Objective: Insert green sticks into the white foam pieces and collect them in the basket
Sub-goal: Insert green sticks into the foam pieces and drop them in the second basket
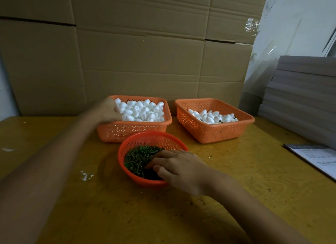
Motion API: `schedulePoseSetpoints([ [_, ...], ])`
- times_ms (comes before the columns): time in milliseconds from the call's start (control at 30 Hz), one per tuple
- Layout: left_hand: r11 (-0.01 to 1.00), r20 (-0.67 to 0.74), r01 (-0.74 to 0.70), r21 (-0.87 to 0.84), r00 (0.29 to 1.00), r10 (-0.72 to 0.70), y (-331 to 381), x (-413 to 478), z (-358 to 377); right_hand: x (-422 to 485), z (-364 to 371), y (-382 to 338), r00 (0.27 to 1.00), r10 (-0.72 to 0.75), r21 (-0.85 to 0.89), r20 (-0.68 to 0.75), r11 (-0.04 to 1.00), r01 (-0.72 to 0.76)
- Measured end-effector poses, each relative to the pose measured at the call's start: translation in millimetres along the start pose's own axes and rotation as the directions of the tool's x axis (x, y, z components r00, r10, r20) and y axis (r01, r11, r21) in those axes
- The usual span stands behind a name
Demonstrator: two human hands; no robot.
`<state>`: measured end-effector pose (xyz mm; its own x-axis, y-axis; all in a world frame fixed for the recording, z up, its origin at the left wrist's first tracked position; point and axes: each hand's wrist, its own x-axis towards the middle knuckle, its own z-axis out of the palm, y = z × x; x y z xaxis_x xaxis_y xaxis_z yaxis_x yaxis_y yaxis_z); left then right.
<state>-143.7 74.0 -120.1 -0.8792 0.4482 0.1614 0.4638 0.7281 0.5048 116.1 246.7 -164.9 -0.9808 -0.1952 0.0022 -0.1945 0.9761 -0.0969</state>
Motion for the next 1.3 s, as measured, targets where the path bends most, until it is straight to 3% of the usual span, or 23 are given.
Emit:
schedulePoseSetpoints([
  [133,0.977,-0.174,-0.03,-0.209,0.985,-0.007,-11,-3,3,-1,0,0,1.0,-0.005,0.005,-0.012,1.0,0.005],
  [233,0.877,-0.278,-0.122,-0.464,0.961,-0.013,-7,-15,7,-1,0,-1,1.0,-0.004,0.0,-0.013,1.0,0.004],
  [367,0.727,-0.332,-0.2,-0.657,0.942,-0.041,19,-45,7,-1,-2,-2,1.0,-0.01,-0.007,-0.018,1.0,0.01],
  [500,0.617,-0.317,-0.235,-0.751,0.948,-0.025,48,-82,17,-3,-1,-4,0.996,-0.028,0.008,-0.084,1.0,0.029],
  [633,0.476,-0.161,-0.14,-0.868,0.987,-0.003,66,-111,37,-3,-2,-4,0.985,-0.023,0.096,-0.172,0.995,0.04],
  [800,0.414,-0.057,-0.093,-0.906,0.993,0.099,65,-132,56,-2,-5,1,0.975,0.007,0.189,-0.223,0.981,0.036],
  [1000,0.251,-0.13,-0.166,-0.954,0.979,0.156,50,-141,59,-1,-4,8,0.964,0.077,0.323,-0.254,0.946,0.009],
  [1167,0.198,-0.157,-0.199,-0.96,0.965,0.21,45,-145,58,0,-5,9,0.972,0.07,0.369,-0.226,0.929,0.019],
  [1300,0.213,-0.14,-0.195,-0.957,0.958,0.249,44,-148,55,-2,-7,9,0.982,0.037,0.353,-0.186,0.935,0.032],
])
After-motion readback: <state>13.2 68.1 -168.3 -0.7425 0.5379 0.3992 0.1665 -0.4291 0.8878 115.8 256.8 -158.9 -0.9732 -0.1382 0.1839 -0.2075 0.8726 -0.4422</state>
